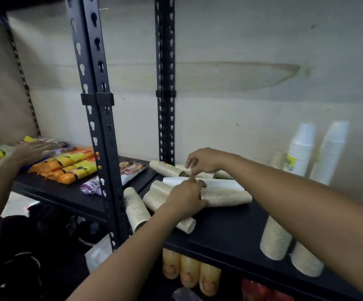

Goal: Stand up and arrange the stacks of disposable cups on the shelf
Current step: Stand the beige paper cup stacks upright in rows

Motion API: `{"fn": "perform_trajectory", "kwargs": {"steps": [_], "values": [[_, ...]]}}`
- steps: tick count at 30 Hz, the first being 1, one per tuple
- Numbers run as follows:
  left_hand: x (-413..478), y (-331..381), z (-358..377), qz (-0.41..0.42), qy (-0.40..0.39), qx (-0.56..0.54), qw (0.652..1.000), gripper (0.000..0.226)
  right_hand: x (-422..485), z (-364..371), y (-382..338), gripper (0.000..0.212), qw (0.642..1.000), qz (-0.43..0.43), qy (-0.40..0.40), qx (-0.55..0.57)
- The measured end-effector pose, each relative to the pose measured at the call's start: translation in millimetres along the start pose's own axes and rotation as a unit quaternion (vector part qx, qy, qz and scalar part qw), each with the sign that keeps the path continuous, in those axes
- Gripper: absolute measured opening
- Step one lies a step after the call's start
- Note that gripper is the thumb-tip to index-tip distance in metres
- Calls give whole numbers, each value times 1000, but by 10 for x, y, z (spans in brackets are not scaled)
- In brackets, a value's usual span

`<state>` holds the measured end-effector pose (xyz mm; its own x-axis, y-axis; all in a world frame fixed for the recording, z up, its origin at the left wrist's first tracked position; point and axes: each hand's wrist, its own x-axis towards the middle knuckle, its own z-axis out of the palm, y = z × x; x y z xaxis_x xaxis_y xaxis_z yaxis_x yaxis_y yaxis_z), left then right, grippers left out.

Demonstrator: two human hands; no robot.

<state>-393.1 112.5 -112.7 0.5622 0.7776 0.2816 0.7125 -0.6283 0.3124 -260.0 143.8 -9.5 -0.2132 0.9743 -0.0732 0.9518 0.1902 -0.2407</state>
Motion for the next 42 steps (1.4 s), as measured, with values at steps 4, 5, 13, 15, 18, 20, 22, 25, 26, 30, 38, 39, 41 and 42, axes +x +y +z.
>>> {"fn": "perform_trajectory", "kwargs": {"steps": [4,5,13,15,18,20,22,25,26,30,38,39,41,42], "values": [[144,42,105,26,-10,63,998,61,316,221,39,34,999,-15,-15,-40],[166,70,120,35,-14,78,996,61,375,257,43,35,999,-14,-19,-43],[207,221,219,77,0,161,984,58,721,458,61,49,994,-6,-30,-109],[206,232,224,81,6,163,983,59,736,442,62,52,992,-5,-40,-116],[214,276,218,86,13,181,980,58,718,417,56,63,991,-11,-50,-123],[221,291,185,87,17,184,979,56,677,361,55,66,992,-19,-46,-119],[205,302,154,91,23,176,980,54,603,261,72,60,994,-28,-32,-99],[151,342,125,90,24,169,981,54,420,43,99,55,998,-31,3,-62],[139,360,117,89,21,169,981,55,346,-30,105,55,998,-32,14,-48],[86,472,47,85,19,158,984,61,28,-278,142,55,997,-39,63,7],[-70,447,-72,47,22,122,991,72,-789,-757,344,50,969,-26,224,105],[-82,428,-89,45,27,105,993,74,-916,-829,374,51,958,-25,256,129],[-87,396,-91,31,36,49,998,76,-1189,-977,438,52,929,-21,318,189],[-86,397,-100,17,43,16,999,78,-1328,-1060,469,53,913,-21,343,220]]}}
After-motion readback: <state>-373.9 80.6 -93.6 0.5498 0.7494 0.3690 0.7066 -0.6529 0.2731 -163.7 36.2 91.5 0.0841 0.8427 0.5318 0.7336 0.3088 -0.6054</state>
